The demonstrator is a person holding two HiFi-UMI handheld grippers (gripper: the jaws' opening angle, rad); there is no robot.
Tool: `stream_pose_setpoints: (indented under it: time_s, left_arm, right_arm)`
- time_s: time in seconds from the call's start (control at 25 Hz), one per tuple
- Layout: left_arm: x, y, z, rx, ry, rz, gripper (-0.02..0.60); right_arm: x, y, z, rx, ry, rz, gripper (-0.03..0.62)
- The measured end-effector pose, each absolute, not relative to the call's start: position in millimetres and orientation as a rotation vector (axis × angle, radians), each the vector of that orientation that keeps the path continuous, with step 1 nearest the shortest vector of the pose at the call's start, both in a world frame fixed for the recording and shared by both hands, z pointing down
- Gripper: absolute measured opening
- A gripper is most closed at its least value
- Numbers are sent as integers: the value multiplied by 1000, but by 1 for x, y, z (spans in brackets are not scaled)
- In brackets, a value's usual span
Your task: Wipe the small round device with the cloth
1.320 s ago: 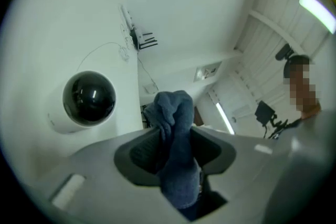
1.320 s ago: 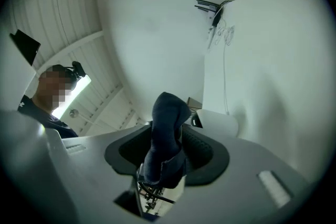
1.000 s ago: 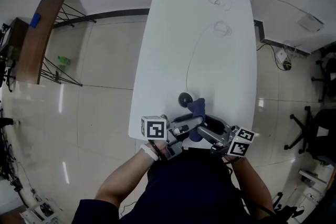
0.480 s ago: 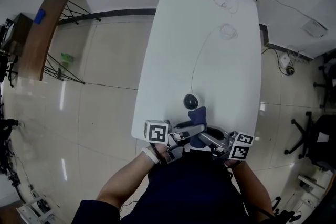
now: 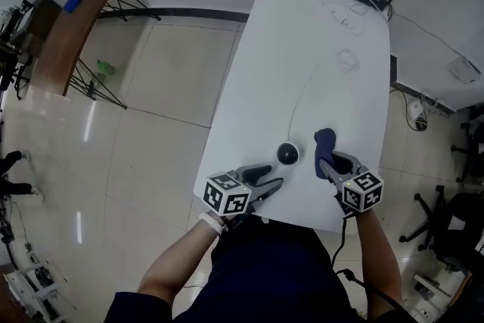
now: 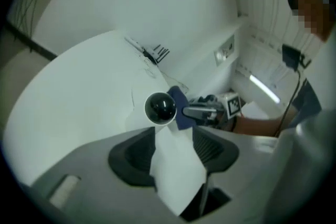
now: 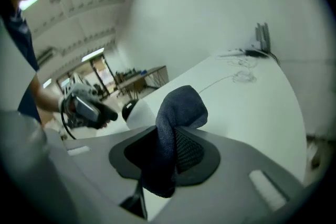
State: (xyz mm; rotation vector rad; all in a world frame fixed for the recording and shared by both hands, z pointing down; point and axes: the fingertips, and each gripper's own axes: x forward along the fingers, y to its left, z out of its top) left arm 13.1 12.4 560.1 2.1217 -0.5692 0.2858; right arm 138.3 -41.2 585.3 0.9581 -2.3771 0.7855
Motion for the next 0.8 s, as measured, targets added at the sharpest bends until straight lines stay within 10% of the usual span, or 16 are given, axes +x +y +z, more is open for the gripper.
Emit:
stream_pose_setpoints:
  time_s: [0.4, 0.8]
  left_arm:
    - [14, 2, 590, 2175, -706, 554, 222]
    - [13, -3, 598, 2137, -693, 536, 225]
  right_arm:
    - [77, -93, 618, 159, -1968, -259, 101]
    - [70, -76, 643, 193, -1873, -148, 100]
